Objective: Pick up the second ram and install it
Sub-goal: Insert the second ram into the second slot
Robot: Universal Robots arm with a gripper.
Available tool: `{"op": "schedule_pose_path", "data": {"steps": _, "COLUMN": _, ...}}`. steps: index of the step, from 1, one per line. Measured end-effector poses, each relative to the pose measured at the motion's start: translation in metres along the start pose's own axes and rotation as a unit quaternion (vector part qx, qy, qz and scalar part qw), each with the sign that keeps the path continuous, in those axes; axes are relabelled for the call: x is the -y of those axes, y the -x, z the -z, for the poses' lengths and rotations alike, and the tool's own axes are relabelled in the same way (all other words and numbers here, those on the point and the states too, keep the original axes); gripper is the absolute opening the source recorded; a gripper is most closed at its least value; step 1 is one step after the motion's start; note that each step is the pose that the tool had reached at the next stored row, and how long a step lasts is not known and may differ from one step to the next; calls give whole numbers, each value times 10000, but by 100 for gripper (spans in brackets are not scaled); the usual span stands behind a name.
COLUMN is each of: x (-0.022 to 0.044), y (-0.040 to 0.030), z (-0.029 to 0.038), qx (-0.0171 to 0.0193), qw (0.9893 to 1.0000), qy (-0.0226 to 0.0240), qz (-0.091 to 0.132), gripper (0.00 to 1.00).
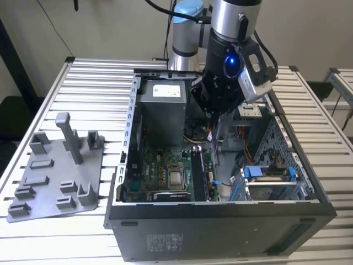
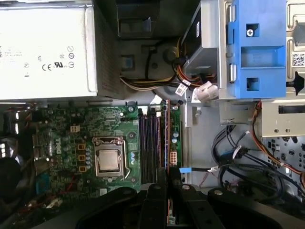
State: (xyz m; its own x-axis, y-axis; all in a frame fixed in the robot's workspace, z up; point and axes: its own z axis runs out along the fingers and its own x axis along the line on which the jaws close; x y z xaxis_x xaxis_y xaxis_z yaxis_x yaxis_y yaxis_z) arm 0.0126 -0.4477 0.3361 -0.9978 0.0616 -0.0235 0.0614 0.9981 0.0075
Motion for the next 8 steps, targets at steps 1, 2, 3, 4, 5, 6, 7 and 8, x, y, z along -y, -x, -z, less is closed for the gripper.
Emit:
{"op": "schedule_pose_path", "data": {"steps": 1, "x": 0, "y": 0, "z": -14, "qx": 0, "qw": 10000, "qy": 0, "qz": 0, "gripper": 14}}
{"op": "schedule_pose_path", "data": {"steps": 2, "x": 0, "y": -1, "z": -28, "qx": 0, "qw": 10000, "qy": 0, "qz": 0, "gripper": 14}}
{"op": "schedule_pose_path", "data": {"steps": 3, "x": 0, "y": -1, "z": -39, "qx": 0, "qw": 10000, "qy": 1, "qz": -1, "gripper": 14}}
{"op": "schedule_pose_path", "data": {"steps": 4, "x": 0, "y": -1, "z": -50, "qx": 0, "qw": 10000, "qy": 1, "qz": -1, "gripper": 14}}
{"op": "schedule_pose_path", "data": {"steps": 5, "x": 1, "y": -2, "z": -62, "qx": 0, "qw": 10000, "qy": 0, "qz": -1, "gripper": 14}}
{"op": "schedule_pose_path", "data": {"steps": 6, "x": 1, "y": -2, "z": -75, "qx": 0, "qw": 10000, "qy": 1, "qz": -1, "gripper": 14}}
{"op": "schedule_pose_path", "data": {"steps": 7, "x": 1, "y": -2, "z": -89, "qx": 0, "qw": 10000, "qy": 0, "qz": -1, "gripper": 14}}
{"op": "schedule_pose_path", "data": {"steps": 8, "x": 1, "y": -3, "z": -102, "qx": 0, "qw": 10000, "qy": 0, "qz": -1, "gripper": 14}}
